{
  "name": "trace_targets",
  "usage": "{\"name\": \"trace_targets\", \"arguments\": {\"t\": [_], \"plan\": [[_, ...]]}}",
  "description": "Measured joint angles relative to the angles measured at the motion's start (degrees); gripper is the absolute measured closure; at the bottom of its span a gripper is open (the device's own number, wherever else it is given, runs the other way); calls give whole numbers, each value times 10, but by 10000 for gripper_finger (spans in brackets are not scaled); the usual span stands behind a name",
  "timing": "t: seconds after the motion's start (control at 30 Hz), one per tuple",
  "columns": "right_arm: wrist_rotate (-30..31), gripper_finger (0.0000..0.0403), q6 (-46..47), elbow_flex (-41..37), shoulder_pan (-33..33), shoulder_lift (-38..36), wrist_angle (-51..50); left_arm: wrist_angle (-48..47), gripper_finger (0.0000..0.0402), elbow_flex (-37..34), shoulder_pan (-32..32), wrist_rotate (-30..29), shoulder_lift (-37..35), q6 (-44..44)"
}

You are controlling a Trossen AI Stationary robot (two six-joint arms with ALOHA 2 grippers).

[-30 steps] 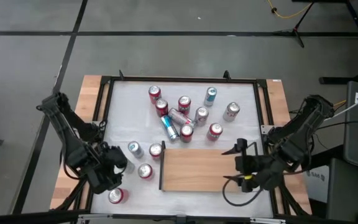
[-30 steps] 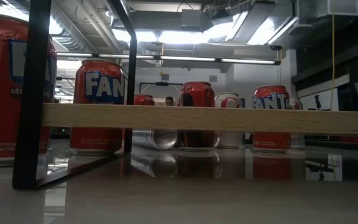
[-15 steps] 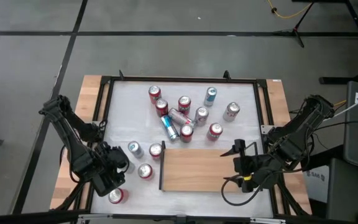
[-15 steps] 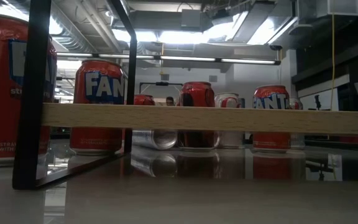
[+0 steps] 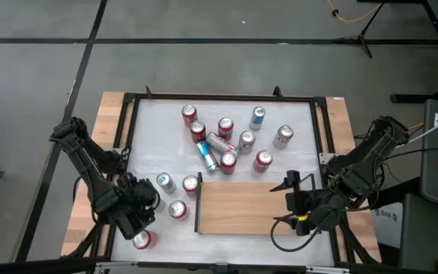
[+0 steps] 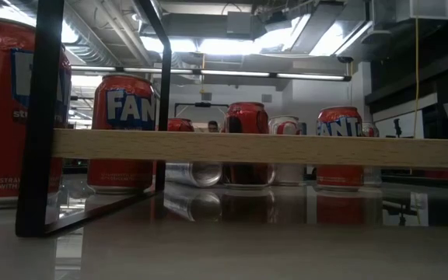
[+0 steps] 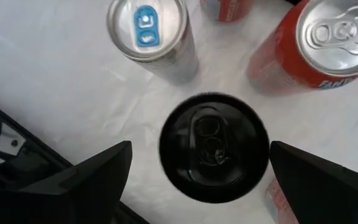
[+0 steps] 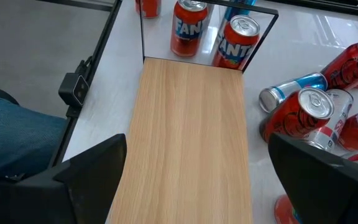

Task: Place canned beverage on shelf
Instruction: Put the black soda can on the shelf

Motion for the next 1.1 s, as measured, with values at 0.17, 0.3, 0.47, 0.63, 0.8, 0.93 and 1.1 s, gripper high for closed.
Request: {"name": "trace_targets", "arguments": {"t": [0.17,0.3,0.47,0.63,0.8,0.93,1.1], "plan": [[0,22,0,0,0,0,0,18,27,-2,0,0,0,1],[0,22,0,0,0,0,0,21,27,-2,0,0,0,1],[0,22,0,0,0,0,0,21,27,-2,0,0,0,-2],[0,22,0,0,0,0,0,19,30,-7,0,4,0,-19],[0,22,0,0,0,0,0,19,43,-27,0,6,0,-55],[-2,22,0,0,0,0,0,23,66,-30,0,6,0,-60],[-2,22,0,0,0,0,-1,34,122,-30,0,6,0,-59]]}}
